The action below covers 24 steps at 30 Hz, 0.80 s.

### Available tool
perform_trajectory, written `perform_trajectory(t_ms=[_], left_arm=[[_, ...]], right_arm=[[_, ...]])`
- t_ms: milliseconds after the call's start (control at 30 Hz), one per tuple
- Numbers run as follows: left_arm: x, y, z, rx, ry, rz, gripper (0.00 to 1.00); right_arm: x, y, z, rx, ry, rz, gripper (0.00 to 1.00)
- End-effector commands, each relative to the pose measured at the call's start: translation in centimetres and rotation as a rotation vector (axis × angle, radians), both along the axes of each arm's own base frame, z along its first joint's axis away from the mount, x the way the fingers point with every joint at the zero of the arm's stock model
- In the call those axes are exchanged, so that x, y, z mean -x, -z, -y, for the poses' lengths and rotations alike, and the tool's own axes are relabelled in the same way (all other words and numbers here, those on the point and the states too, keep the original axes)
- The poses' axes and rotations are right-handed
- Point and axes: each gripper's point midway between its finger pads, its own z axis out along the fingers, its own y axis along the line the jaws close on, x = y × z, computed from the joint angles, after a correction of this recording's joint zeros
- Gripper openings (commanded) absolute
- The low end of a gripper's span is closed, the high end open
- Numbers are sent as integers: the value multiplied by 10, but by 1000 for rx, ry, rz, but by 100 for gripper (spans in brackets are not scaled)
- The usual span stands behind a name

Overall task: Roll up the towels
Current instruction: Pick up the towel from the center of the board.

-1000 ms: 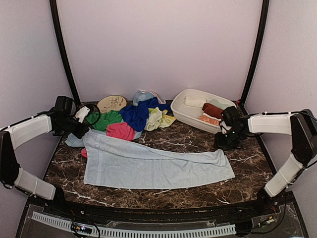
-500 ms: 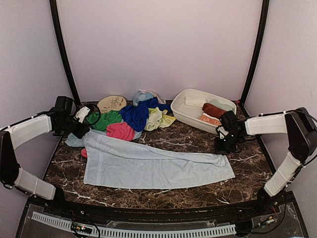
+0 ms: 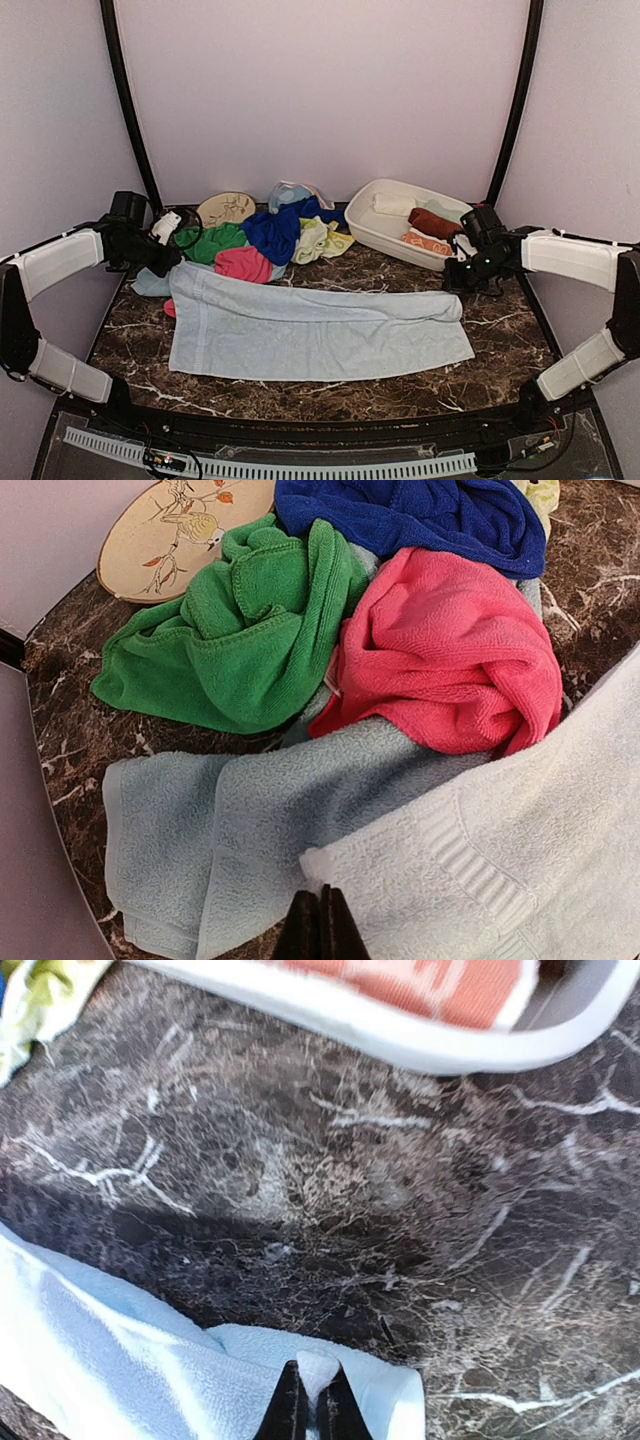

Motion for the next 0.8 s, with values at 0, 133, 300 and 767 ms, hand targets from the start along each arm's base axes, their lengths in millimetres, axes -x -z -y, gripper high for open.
perform_trajectory(t_ms=[0,133,300,767], left_arm=[[0,-20,1,32,-14,26,0],[-3,-30,2,45,-15,36,0],[-6,-39,3,51,-17,41,0],[-5,-45,17,131,16,-5,0]], right_arm=[[-14,-45,9,-21,18,135,0],[-26,-83,11,-48,28,228,0],[-33,-107,8,-69,13,287,0],[-41,-96,13,-21,24,237,0]])
